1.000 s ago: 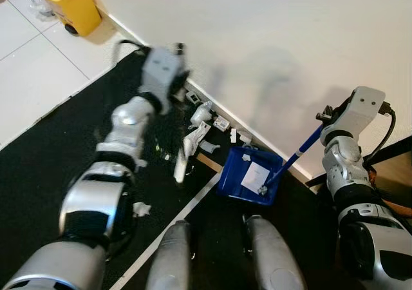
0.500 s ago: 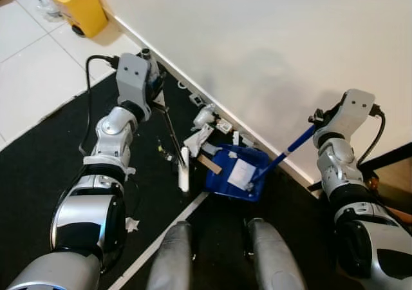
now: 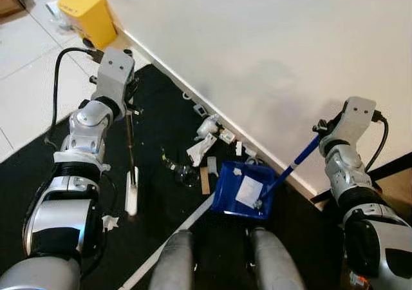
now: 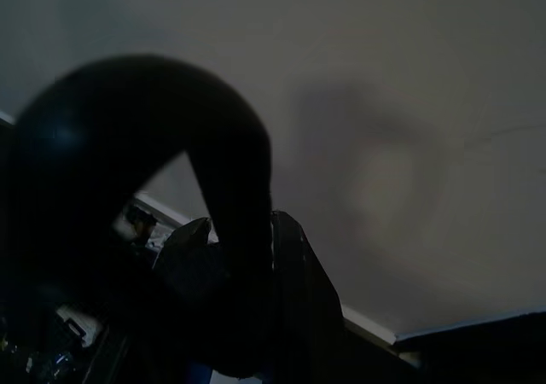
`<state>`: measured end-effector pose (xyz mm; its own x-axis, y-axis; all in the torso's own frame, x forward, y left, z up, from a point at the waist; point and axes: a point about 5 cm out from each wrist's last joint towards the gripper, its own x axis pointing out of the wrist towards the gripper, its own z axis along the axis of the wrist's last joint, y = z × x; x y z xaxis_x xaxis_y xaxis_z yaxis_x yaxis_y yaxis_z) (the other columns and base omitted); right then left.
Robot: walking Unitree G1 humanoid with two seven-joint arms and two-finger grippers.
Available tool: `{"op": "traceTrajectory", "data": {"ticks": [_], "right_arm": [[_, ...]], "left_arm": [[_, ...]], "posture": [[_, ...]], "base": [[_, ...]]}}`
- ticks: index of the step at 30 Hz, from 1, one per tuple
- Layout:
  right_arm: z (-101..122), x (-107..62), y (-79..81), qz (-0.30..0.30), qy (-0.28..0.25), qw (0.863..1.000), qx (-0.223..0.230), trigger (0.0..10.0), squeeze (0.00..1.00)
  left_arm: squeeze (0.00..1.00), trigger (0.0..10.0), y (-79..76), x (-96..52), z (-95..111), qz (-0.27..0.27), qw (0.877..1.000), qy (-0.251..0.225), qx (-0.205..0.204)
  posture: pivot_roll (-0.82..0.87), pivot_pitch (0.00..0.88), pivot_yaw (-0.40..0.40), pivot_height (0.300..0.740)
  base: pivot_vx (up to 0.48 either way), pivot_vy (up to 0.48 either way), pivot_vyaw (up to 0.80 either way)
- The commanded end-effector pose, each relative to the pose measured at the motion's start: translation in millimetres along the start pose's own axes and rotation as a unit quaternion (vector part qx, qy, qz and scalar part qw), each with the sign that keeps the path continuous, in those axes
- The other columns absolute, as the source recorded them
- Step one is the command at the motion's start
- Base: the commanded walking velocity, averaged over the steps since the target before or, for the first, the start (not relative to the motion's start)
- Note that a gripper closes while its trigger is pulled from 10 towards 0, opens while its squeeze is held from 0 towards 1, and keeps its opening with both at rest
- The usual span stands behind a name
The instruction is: Sweep floor
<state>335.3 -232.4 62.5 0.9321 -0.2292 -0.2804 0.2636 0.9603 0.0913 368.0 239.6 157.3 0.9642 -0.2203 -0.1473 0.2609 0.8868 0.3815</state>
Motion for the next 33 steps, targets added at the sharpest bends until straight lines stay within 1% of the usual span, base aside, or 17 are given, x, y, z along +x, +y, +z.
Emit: {"op": "traceTrajectory", "data": {"ticks": [1, 2, 6, 8, 9, 10, 13, 14, 15, 17, 20, 21, 23, 28, 30, 31, 33], "right_arm": [[9.0, 0.7, -3.8, -0.007, -0.03, 1.0, 0.0, 10.0, 0.0], [10.4, 1.0, -4.4, -0.007, -0.033, 0.999, 0.003, 10.0, 0.0], [12.0, 1.2, -6.3, 0.002, -0.035, 0.999, 0.024, 10.0, 0.0], [8.3, 0.4, -7.3, 0.011, -0.026, 0.999, 0.02, 10.0, 0.0], [4.8, -0.5, -8.7, 0.013, -0.019, 1.0, 0.018, 10.0, 0.0], [4.8, -0.5, -8.7, 0.013, -0.019, 1.0, 0.018, 10.0, 0.0], [-6.0, -4.0, -13.9, 0.014, 0.003, 1.0, 0.01, 10.0, 0.0], [-9.8, -5.5, -18.0, 0.011, 0.011, 1.0, 0.005, 10.0, 0.0], [-9.8, -5.5, -18.0, 0.011, 0.011, 1.0, 0.005, 10.0, 0.0], [-14.4, -7.6, -24.3, 0.005, 0.021, 1.0, 0.0, 10.0, 0.0], [-17.5, -9.1, -29.7, -0.001, 0.027, 1.0, -0.007, 10.0, 0.0], [-20.3, -10.4, -31.5, -0.005, 0.032, 0.999, -0.014, 10.0, 0.0], [-21.5, -10.9, -32.1, -0.007, 0.034, 0.999, -0.017, 10.0, 0.0], [-32.8, -15.7, -34.8, -0.02, 0.049, 0.998, -0.022, 10.0, 0.0], [-36.8, -17.2, -34.1, -0.02, 0.055, 0.998, -0.022, 10.0, 0.0], [-41.9, -18.9, -29.9, -0.017, 0.061, 0.998, -0.022, 10.0, 0.0], [-42.9, -19.1, -27.7, -0.016, 0.063, 0.998, -0.021, 10.0, 0.0]], "left_arm": [[0.0, 10.0, 9.1, -4.3, -0.5, 0.012, 1.0, 0.003, 0.015], [0.0, 10.0, 9.3, -5.2, -2.3, 0.015, 1.0, 0.008, 0.014], [0.0, 10.0, 5.6, -9.3, -14.8, 0.03, 0.999, 0.027, -0.013], [0.0, 10.0, 0.7, -11.5, -21.7, 0.029, 0.998, 0.033, -0.039], [0.0, 10.0, -2.2, -13.4, -26.0, 0.029, 0.998, 0.036, -0.041], [0.0, 10.0, -2.2, -13.4, -26.0, 0.029, 0.998, 0.036, -0.041], [0.0, 10.0, -11.8, -20.9, -40.6, 0.025, 0.997, 0.048, -0.046], [0.0, 10.0, -15.8, -24.3, -46.3, 0.022, 0.997, 0.053, -0.045], [0.0, 10.0, -15.8, -24.3, -46.3, 0.022, 0.997, 0.053, -0.045], [0.0, 10.0, -20.6, -29.1, -52.9, 0.02, 0.997, 0.057, -0.043], [0.0, 10.0, -24.6, -33.6, -58.3, 0.02, 0.997, 0.065, -0.041], [0.0, 10.0, -28.4, -36.4, -63.3, 0.008, 0.997, 0.074, -0.032], [0.0, 10.0, -29.1, -37.2, -64.5, 0.007, 0.997, 0.077, -0.032], [0.0, 10.0, -31.5, -40.1, -65.6, 0.019, 0.996, 0.077, -0.047], [0.0, 10.0, -33.6, -40.3, -65.6, 0.021, 0.995, 0.076, -0.053], [0.0, 10.0, -37.8, -39.8, -65.7, 0.02, 0.995, 0.076, -0.055], [0.0, 10.0, -40.4, -39.0, -65.2, 0.019, 0.995, 0.077, -0.054]], "posture": [[0.06, 0.0, 0.04, 0.74], [0.06, 0.0, 0.04, 0.74], [0.06, 0.0, 0.047, 0.74], [0.06, 0.0, 0.048, 0.74], [0.06, 0.0, 0.046, 0.74], [0.06, 0.0, 0.046, 0.74], [0.07, 0.0, 0.038, 0.74], [0.07, 0.0, 0.036, 0.74], [0.07, 0.0, 0.036, 0.74], [0.07, 0.0, 0.035, 0.74], [0.06, 0.002, 0.032, 0.74], [0.06, 0.005, 0.029, 0.74], [0.06, 0.007, 0.028, 0.74], [0.07, 0.016, 0.022, 0.74], [0.07, 0.016, 0.023, 0.74], [0.07, 0.018, 0.024, 0.74], [0.07, 0.018, 0.024, 0.74]], "base": [[0.0, 0.0, 0.0], [0.0, 0.0, 0.0], [0.0, 0.0, 0.0], [0.0, 0.0, 0.0], [0.0, 0.0, 0.0], [0.0, 0.0, 0.0], [0.0, 0.0, 0.0], [0.0, 0.0, 0.0], [0.0, 0.0, 0.0], [0.0, 0.0, 0.0], [0.0, 0.0, 0.0], [0.0, 0.0, 0.0], [0.0, 0.0, 0.0], [0.0, 0.0, 0.0], [0.0, 0.0, 0.0], [0.0, 0.0, 0.0], [0.0, 0.0, 0.0]]}}
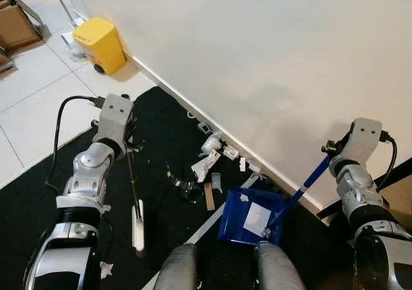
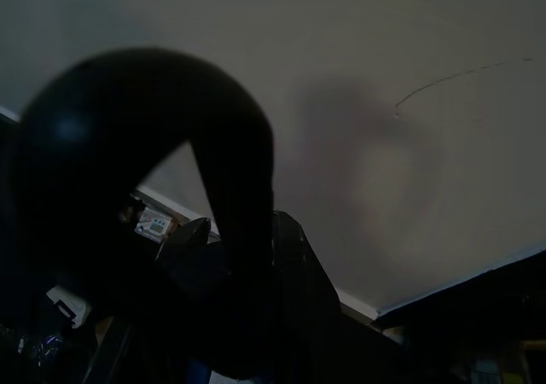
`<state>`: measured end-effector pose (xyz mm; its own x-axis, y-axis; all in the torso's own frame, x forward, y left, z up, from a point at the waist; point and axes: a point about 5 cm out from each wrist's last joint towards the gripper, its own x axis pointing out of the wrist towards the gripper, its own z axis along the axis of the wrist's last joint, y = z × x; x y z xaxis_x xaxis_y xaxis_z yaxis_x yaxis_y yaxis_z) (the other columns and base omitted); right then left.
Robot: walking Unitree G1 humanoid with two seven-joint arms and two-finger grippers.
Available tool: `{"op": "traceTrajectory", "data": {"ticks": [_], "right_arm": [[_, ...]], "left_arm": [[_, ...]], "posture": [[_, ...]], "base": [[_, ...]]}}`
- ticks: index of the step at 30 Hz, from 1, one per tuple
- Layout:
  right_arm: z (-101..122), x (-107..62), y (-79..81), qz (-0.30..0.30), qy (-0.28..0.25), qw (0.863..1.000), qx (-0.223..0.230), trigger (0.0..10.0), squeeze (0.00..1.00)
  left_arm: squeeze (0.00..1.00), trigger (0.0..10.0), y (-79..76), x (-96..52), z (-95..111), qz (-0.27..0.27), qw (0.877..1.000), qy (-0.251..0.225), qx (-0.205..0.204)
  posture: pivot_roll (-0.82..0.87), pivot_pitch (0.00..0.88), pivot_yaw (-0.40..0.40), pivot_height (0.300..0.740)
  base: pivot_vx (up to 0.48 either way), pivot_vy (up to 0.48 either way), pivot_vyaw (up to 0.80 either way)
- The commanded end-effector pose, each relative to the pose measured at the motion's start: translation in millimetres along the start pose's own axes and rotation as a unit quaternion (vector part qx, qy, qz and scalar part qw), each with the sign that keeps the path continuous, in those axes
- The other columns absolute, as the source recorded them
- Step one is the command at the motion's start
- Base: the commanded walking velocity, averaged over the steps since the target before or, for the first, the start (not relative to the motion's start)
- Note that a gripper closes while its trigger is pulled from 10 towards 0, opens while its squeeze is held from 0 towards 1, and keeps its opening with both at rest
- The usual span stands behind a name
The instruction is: Sweep floor
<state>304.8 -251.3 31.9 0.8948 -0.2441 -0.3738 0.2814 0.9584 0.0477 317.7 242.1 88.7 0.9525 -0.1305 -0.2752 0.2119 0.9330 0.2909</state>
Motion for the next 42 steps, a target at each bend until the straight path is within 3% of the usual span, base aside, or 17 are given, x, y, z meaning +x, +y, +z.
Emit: {"op": "traceTrajectory", "data": {"ticks": [1, 15, 35, 42], "right_arm": [[-9.7, -2.7, 2.2, -0.001, 0.015, 1.0, 0.0, 10.0, 0.0], [-20.4, -4.8, 20.2, 0.018, 0.033, 0.999, 0.016, 10.0, 0.0], [-25.4, -6.0, 21.8, 0.014, 0.045, 0.999, 0.027, 10.0, 0.0], [-28.6, -7.1, 19.2, 0.007, 0.052, 0.998, 0.033, 10.0, 0.0]], "left_arm": [[0.0, 10.0, -4.9, 0.8, 0.7, 0.002, 1.0, 0.001, -0.002], [0.0, 10.0, -23.1, 7.4, 0.6, 0.002, 1.0, 0.005, -0.028], [0.0, 10.0, -22.2, 6.3, -0.1, 0.0, 1.0, 0.012, -0.012], [0.0, 10.0, -20.2, 6.2, -0.8, 0.002, 1.0, 0.016, -0.009]], "posture": [[0.07, 0.019, 0.023, 0.74], [0.06, 0.024, 0.027, 0.74], [0.07, 0.031, 0.03, 0.74], [0.07, 0.03, 0.033, 0.74]], "base": [[0.0, 0.0, 0.0], [0.0, 0.205, 0.0], [0.0, 0.451, 0.0], [0.0, 0.48, -0.73]]}}
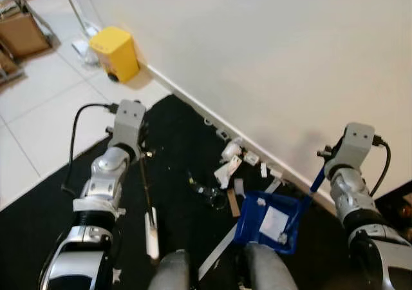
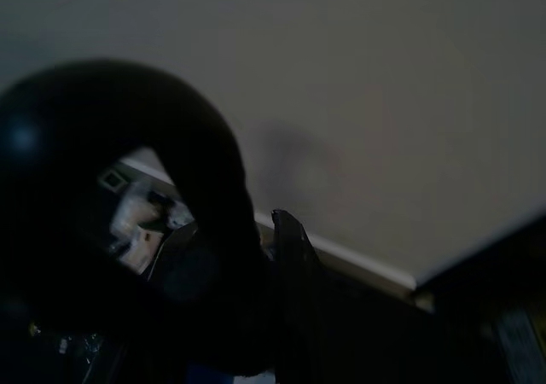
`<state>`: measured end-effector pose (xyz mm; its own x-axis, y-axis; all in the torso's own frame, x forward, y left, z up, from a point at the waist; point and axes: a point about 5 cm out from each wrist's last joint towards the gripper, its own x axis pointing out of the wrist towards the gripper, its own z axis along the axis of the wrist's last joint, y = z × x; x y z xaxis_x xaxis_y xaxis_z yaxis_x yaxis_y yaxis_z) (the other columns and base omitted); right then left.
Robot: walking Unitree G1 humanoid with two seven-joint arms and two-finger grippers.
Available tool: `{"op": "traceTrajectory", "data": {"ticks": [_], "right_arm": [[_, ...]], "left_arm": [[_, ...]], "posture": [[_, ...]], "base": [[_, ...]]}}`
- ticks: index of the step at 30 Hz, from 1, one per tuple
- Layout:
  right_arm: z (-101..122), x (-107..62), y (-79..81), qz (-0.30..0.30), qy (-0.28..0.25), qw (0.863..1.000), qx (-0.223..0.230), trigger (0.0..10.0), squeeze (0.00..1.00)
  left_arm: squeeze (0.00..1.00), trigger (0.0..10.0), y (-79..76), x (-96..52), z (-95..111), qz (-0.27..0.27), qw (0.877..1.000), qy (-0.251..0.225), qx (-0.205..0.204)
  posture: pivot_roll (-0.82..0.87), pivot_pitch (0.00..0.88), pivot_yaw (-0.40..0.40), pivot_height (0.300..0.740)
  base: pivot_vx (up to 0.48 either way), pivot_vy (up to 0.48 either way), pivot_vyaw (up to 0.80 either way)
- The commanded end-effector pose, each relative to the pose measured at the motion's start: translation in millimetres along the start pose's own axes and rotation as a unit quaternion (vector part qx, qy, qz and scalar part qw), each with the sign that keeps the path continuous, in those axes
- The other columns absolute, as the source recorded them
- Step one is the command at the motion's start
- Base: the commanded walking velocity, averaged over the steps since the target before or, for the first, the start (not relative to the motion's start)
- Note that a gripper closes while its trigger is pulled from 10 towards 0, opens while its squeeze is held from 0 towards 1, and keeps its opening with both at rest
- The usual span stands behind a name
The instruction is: Sweep floor
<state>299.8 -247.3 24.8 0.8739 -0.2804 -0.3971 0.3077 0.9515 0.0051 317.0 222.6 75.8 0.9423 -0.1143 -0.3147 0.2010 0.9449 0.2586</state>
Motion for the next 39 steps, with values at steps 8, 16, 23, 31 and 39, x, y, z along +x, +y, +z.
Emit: {"op": "traceTrajectory", "data": {"ticks": [8, 16, 23, 31, 39], "right_arm": [[-20.8, -5.2, 16.5, 0.024, 0.042, 0.998, 0.049, 10.0, 0.0], [-22.5, -5.7, 15.6, 0.021, 0.044, 0.998, 0.051, 10.0, 0.0], [-23.7, -6.3, 14.9, 0.018, 0.044, 0.997, 0.053, 10.0, 0.0], [-24.3, -6.7, 14.1, 0.016, 0.045, 0.997, 0.055, 10.0, 0.0], [-25.2, -7.3, 9.9, 0.012, 0.045, 0.998, 0.047, 10.0, 0.0]], "left_arm": [[0.0, 10.0, 4.0, 0.2, 4.5, 0.001, 1.0, -0.003, 0.012], [0.0, 10.0, 4.4, 0.4, 4.5, -0.002, 1.0, -0.002, 0.014], [0.0, 10.0, 4.7, 0.5, 4.6, -0.004, 1.0, -0.002, 0.016], [0.0, 10.0, 5.2, 1.4, 6.0, -0.006, 1.0, -0.002, 0.017], [0.0, 10.0, 2.3, 0.5, 5.7, -0.009, 1.0, -0.008, 0.015]], "posture": [[0.07, 0.025, 0.039, 0.74], [0.07, 0.02, 0.043, 0.74], [0.07, 0.017, 0.048, 0.74], [0.07, 0.028, 0.047, 0.74], [0.07, 0.035, 0.041, 0.74]], "base": [[0.0, 0.48, -0.8], [0.0, 0.48, -0.8], [0.0, 0.454, -0.8], [0.0, 0.447, -0.8], [0.0, 0.27, -0.5]]}}
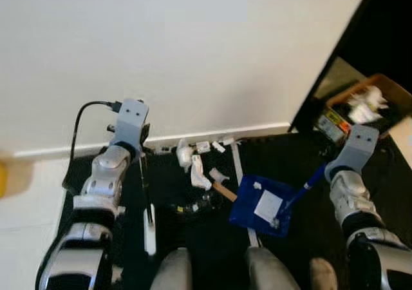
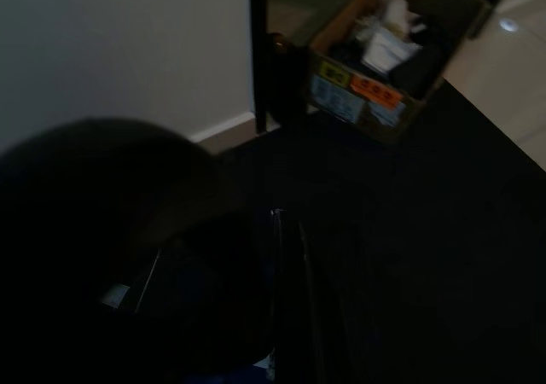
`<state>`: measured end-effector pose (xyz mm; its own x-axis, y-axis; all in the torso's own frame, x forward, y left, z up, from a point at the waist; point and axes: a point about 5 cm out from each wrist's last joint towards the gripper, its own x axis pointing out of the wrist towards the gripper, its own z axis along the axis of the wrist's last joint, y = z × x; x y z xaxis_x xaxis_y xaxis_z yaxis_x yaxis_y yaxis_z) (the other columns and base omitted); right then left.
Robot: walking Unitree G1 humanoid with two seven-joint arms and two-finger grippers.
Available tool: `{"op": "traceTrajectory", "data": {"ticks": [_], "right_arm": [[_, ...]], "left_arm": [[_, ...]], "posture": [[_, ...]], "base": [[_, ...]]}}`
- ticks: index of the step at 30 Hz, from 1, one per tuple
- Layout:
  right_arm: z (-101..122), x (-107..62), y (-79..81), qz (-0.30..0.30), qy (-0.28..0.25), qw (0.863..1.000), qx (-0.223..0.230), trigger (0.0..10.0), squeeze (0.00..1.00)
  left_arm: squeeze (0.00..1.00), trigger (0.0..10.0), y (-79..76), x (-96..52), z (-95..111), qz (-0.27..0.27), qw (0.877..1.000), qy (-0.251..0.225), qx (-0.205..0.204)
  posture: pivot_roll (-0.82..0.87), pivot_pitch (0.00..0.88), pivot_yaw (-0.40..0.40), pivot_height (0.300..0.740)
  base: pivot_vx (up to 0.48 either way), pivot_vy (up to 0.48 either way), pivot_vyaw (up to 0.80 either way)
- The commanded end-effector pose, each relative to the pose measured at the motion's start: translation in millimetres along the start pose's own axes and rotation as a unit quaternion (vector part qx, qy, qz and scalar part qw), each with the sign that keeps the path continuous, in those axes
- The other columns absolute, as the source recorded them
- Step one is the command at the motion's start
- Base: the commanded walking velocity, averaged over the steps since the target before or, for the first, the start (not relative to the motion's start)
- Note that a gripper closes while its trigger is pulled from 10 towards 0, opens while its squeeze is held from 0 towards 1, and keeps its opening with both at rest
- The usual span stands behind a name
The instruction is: Sweep floor
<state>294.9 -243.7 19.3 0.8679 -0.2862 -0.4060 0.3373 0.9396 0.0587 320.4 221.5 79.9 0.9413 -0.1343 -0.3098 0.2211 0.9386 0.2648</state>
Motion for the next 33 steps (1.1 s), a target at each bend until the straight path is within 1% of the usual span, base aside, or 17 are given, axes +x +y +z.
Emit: {"op": "traceTrajectory", "data": {"ticks": [1, 14, 17, 20, 21, 23, 24, 28, 30, 31, 33], "right_arm": [[-18.2, -4.1, 6.4, 0.015, 0.04, 0.999, 0.016, 10.0, 0.0], [-9.5, -1.0, 2.8, 0.016, 0.031, 0.999, 0.01, 10.0, 0.0], [-6.1, 0.2, 1.6, 0.016, 0.027, 0.999, 0.007, 10.0, 0.0], [-4.1, 0.8, 1.8, 0.018, 0.024, 1.0, 0.004, 10.0, 0.0], [-3.5, 0.9, 2.1, 0.019, 0.023, 1.0, 0.003, 10.0, 0.0], [-2.1, 1.3, 2.9, 0.023, 0.021, 1.0, -0.001, 10.0, 0.0], [-1.0, 1.5, 3.7, 0.027, 0.019, 0.999, -0.005, 10.0, 0.0], [2.9, 2.5, 5.4, 0.037, 0.013, 0.999, -0.017, 10.0, 0.0], [11.8, 4.9, 6.3, 0.046, 0.001, 0.999, -0.029, 10.0, 0.0], [11.8, 4.9, 6.3, 0.046, 0.001, 0.999, -0.029, 10.0, 0.0], [21.6, 6.9, 8.6, 0.06, -0.014, 0.997, -0.043, 10.0, 0.0]], "left_arm": [[0.0, 10.0, 1.1, -1.7, 0.6, -0.001, 1.0, -0.003, 0.008], [0.0, 10.0, -1.6, -4.2, -1.4, 0.023, 1.0, -0.01, -0.01], [0.0, 10.0, -3.3, -4.2, -2.5, 0.027, 1.0, -0.006, -0.003], [0.0, 10.0, -3.3, -4.4, -2.7, 0.035, 0.999, -0.008, -0.009], [0.0, 10.0, -2.7, -4.6, -2.6, 0.04, 0.999, -0.01, -0.011], [0.0, 10.0, 1.3, -4.7, -2.5, 0.063, 0.997, -0.015, -0.036], [0.0, 10.0, 3.7, -4.9, -2.9, 0.073, 0.996, -0.014, -0.042], [0.0, 10.0, 8.6, -5.3, -4.0, 0.087, 0.995, -0.01, -0.046], [0.0, 10.0, 14.2, -7.0, -6.5, 0.097, 0.994, -0.004, -0.051], [0.0, 10.0, 14.2, -7.0, -6.5, 0.097, 0.994, -0.004, -0.051], [0.0, 10.0, 17.1, -10.2, -9.7, 0.103, 0.993, -0.004, -0.052]], "posture": [[0.07, 0.035, 0.04, 0.74], [0.07, 0.038, 0.028, 0.74], [0.06, 0.038, 0.026, 0.74], [0.06, 0.04, 0.025, 0.74], [0.06, 0.04, 0.025, 0.74], [0.06, 0.041, 0.025, 0.74], [0.06, 0.04, 0.025, 0.74], [0.06, 0.041, 0.024, 0.74], [0.06, 0.04, 0.023, 0.74], [0.06, 0.04, 0.023, 0.74], [0.06, 0.039, 0.02, 0.74]], "base": [[0.0, 0.0, 0.0], [0.0, 0.0, 0.0], [0.0, -0.48, 0.0], [0.0, -0.48, 0.0], [0.0, -0.326, 0.0], [0.0, 0.0, 0.0], [0.0, 0.0, 0.0], [0.0, 0.0, 0.0], [0.0, 0.0, 0.0], [0.0, 0.0, 0.0], [0.0, 0.0, 0.0]]}}
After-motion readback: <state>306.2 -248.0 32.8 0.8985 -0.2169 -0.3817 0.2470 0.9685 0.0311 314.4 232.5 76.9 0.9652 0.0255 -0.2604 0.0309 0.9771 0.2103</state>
